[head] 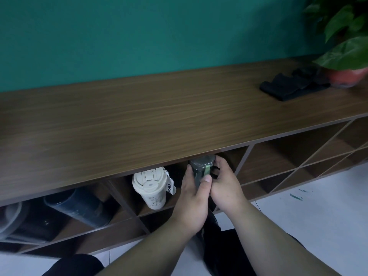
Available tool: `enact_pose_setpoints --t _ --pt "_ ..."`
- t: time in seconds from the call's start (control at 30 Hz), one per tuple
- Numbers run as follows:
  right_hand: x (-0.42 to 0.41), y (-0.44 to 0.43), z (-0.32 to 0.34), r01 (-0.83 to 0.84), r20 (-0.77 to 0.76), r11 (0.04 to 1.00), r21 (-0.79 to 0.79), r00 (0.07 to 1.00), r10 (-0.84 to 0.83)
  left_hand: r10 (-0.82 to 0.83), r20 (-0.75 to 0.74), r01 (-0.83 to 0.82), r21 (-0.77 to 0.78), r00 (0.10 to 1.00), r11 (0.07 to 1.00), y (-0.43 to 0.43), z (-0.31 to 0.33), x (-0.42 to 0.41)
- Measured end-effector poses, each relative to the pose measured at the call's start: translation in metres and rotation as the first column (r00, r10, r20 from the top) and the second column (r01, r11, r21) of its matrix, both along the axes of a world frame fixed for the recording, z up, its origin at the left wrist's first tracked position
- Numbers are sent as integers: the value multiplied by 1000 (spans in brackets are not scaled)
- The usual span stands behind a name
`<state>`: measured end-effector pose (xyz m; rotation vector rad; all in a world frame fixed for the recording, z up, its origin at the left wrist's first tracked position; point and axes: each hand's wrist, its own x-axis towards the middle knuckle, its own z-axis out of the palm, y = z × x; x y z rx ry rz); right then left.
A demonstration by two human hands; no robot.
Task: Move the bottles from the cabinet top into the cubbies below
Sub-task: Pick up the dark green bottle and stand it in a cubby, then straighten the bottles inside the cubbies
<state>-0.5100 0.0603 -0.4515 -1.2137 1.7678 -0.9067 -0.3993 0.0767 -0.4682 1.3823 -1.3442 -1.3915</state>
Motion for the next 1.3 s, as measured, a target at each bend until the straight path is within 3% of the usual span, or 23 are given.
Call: enact_pose_setpoints --t 0.33,0.5,0.63,0.73,0.83,0.9,1.0,1.1,1.3 --pt "-1 1 -3 -5 12 1000 28 1000 5 -2 32 3 -40 999 999 -1 -4 0" --pt "1 7 2 2 16 997 74 1000 -3 1 14 -2 78 1000 997 4 1 7" --pt "9 30 6 54 -79 968 244 996 -36 -43 -43 49 140 998 989 36 -7 40" --pt "27 49 9 -96 -38 923 372 992 119 20 -100 5 246 995 969 65 -20 82" --pt "50 48 11 -226 50 919 323 974 222 235 -41 -206 349 971 914 61 -38 119" --pt "63 40 17 -286 122 930 230 957 264 345 -28 -316 335 938 887 54 -43 132" --pt "78 27 15 -305 123 944 125 949 291 246 -114 -220 201 963 955 47 -36 135" --pt "92 24 8 -317 128 947 48 943 309 215 -186 -183 175 959 967 42 -33 138" --pt "99 26 0 -326 143 943 74 939 313 78 -180 -63 87 981 994 42 -21 134"
